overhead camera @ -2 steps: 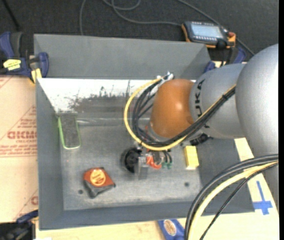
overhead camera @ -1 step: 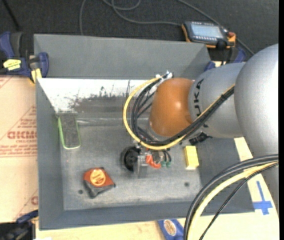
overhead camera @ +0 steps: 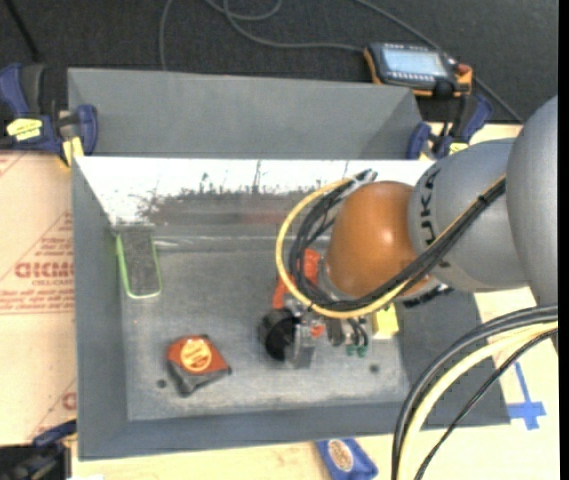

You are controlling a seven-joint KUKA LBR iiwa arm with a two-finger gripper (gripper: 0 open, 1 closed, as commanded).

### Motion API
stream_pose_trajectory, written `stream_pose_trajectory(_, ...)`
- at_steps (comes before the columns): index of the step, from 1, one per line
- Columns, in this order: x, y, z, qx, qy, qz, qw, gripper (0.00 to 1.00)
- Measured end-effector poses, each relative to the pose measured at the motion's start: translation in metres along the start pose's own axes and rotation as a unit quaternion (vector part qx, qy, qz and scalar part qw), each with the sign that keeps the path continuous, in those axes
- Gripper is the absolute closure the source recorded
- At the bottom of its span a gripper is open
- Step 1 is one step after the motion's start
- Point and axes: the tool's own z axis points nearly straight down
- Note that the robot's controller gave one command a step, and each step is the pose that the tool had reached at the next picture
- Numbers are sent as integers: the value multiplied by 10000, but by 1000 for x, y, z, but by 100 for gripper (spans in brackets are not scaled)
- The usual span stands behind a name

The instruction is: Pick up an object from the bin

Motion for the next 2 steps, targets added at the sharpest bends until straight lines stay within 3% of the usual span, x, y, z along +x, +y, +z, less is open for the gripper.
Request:
stream_pose_trajectory(1, 11, -3, -1, 49, 42, 57, 10000, 100)
stream_pose_trajectory(2, 9, 28, -29, 37, 137, 11, 9999, 100)
